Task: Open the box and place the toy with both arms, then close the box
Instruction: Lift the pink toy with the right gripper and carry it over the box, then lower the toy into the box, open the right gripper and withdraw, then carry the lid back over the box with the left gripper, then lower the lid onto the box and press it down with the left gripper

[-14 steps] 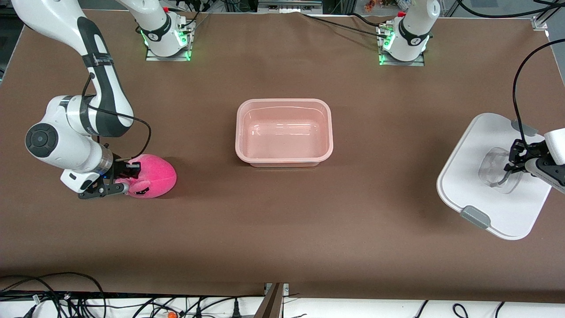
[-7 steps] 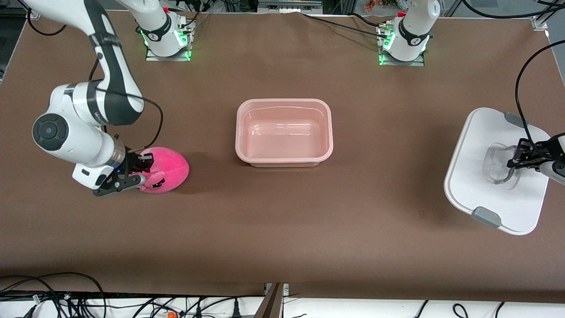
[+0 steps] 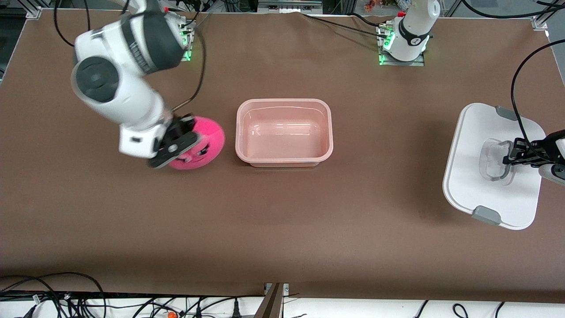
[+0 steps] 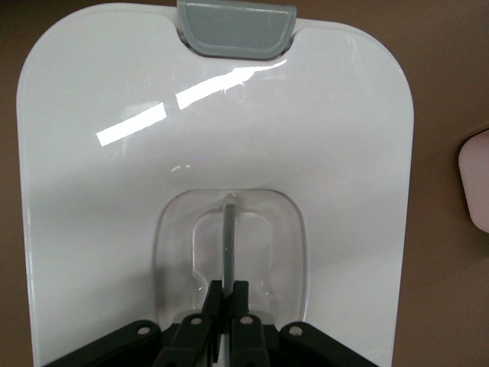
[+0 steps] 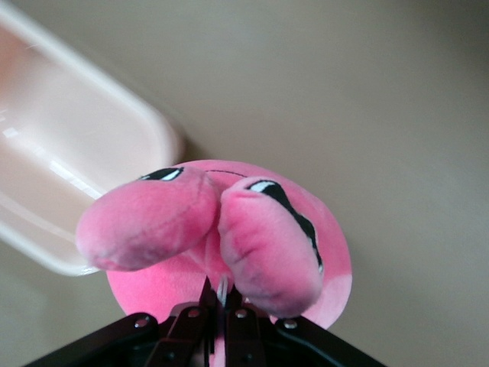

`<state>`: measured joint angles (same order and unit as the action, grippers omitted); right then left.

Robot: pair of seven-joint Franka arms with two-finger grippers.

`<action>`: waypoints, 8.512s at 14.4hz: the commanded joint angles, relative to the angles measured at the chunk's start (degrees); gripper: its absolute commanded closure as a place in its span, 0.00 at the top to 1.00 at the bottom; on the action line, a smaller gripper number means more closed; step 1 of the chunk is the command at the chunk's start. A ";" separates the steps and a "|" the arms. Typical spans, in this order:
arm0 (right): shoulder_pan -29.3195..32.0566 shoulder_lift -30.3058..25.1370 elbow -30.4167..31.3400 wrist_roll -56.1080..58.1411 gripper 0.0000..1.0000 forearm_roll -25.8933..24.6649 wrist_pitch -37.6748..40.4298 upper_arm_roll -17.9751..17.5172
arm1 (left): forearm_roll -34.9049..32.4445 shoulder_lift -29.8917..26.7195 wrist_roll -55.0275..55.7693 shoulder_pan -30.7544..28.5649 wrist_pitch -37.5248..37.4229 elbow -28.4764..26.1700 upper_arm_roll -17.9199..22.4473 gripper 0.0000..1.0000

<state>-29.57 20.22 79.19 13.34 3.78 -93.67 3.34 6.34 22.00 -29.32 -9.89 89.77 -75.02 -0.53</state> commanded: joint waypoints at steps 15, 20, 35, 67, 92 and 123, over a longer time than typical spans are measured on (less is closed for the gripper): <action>-20.08 13.34 -13.01 6.27 0.00 -8.44 3.67 0.53 | 2.53 0.14 0.23 -0.92 -1.27 1.28 -0.26 0.00; -22.81 18.53 -13.01 6.00 0.00 -12.39 -0.27 0.61 | 2.62 0.14 0.23 -0.93 -1.27 1.28 -0.35 0.00; -25.53 25.66 -13.01 -12.00 1.00 -12.31 -17.23 0.70 | 2.71 0.14 0.23 -0.93 -1.71 1.28 -0.34 0.00; 11.43 -19.43 13.53 -24.50 1.00 1.75 0.94 3.64 | -5.20 6.38 -6.27 41.78 3.73 1.55 -8.96 0.00; 14.46 -20.75 13.36 -21.16 1.00 -2.29 1.91 2.11 | -6.17 15.44 -12.34 48.21 15.87 1.11 -8.96 0.00; 14.46 -20.75 13.53 -21.16 1.00 -1.94 1.83 2.55 | -5.38 16.50 -4.34 47.33 15.53 4.35 -9.05 1.00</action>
<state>-15.66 0.82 91.54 -8.56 1.36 -92.07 6.26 1.12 38.80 -34.33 37.66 107.70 -73.29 -9.72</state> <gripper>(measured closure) 0.000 0.308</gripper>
